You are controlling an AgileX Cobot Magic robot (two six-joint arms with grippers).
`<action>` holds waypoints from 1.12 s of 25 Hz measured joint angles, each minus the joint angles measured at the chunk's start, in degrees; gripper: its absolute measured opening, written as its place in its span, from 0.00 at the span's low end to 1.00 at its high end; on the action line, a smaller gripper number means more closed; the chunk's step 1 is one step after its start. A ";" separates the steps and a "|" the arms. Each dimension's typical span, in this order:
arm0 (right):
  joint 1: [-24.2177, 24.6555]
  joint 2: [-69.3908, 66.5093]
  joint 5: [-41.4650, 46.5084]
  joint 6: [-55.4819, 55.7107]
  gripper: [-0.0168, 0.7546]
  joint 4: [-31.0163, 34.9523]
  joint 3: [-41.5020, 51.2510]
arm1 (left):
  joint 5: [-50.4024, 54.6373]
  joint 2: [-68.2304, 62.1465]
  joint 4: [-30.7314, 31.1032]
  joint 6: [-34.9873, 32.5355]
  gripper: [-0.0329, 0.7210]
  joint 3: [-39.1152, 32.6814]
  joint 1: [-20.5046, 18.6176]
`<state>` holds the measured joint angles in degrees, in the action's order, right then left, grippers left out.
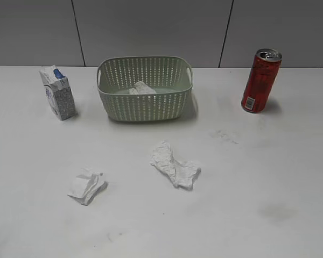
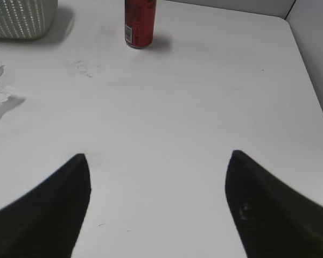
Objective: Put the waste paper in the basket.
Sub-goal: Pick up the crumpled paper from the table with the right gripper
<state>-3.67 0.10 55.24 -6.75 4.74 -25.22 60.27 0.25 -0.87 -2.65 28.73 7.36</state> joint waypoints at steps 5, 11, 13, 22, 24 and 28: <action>0.00 0.21 -0.35 0.00 0.79 0.05 1.00 | 0.05 0.00 0.00 0.00 0.78 0.00 0.00; 0.00 0.21 -0.85 0.00 0.79 0.05 1.14 | 0.05 0.00 0.00 0.00 0.78 0.00 0.00; 0.00 0.21 -1.03 0.00 0.79 0.10 1.14 | 0.05 0.00 0.00 0.00 0.78 0.00 0.00; -0.05 -10.10 -9.66 0.00 0.79 0.78 -2.81 | 0.05 0.00 0.00 0.00 0.78 0.00 0.00; -0.05 -16.52 -12.26 -0.41 0.79 1.05 -4.39 | 0.05 0.00 0.00 0.00 0.78 0.00 0.00; -0.05 -31.82 -15.56 -2.43 0.79 4.36 -9.52 | 0.05 0.00 0.00 0.00 0.78 0.00 0.00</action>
<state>-3.72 -31.73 39.68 -9.18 9.10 -34.74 60.32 0.25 -0.87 -2.65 28.73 7.36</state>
